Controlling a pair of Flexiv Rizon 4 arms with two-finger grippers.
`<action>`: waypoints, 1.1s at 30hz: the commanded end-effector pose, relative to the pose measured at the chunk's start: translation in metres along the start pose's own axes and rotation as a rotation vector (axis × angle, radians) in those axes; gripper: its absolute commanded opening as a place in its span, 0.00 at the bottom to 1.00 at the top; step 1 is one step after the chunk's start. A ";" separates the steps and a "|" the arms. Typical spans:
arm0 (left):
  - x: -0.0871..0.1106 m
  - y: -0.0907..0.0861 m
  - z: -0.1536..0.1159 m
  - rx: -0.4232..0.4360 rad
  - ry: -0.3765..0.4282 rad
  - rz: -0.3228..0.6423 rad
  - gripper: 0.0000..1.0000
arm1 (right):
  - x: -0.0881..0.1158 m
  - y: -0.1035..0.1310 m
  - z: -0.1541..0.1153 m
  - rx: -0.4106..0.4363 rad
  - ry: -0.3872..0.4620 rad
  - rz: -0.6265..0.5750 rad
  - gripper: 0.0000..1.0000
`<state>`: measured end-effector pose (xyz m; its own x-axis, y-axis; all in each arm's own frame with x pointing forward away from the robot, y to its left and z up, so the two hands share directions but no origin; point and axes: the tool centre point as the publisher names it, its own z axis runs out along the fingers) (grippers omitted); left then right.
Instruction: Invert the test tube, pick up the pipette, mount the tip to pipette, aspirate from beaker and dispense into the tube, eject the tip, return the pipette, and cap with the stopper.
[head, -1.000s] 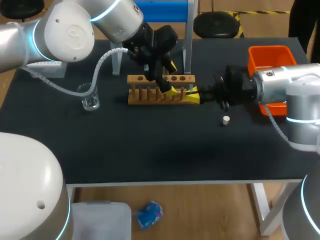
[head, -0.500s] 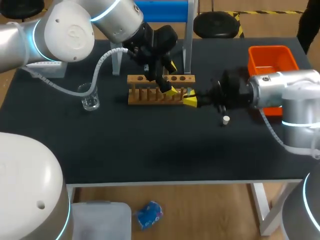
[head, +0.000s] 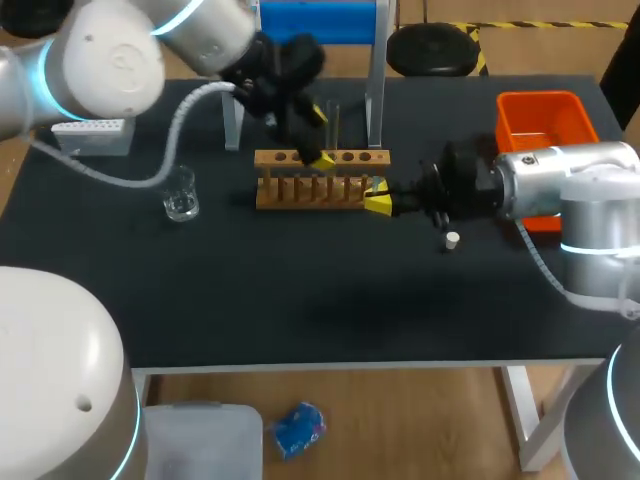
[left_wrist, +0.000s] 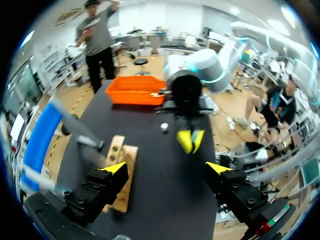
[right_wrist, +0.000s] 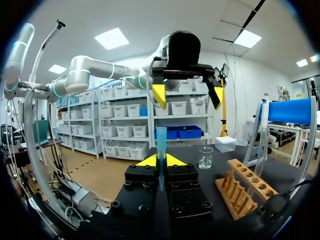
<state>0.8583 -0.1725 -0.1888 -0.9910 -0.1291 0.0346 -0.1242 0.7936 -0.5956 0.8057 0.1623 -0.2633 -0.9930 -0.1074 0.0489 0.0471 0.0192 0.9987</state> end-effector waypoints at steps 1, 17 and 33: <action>-0.007 0.047 -0.044 0.025 -0.087 -0.071 1.00 | 0.000 -0.001 0.000 -0.001 0.001 -0.001 0.00; -0.007 0.047 -0.044 0.025 -0.087 -0.071 1.00 | 0.000 -0.001 0.000 -0.001 0.001 -0.001 0.00; -0.157 0.091 -0.036 0.084 -0.591 -0.526 1.00 | 0.000 -0.001 0.000 -0.001 0.001 -0.001 0.00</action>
<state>0.9821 -0.0464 -0.2044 -0.7592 -0.6479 -0.0622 -0.4440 0.5854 -0.6784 0.8057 0.1623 -0.2633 -0.9930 -0.1075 0.0488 0.0470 0.0191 0.9987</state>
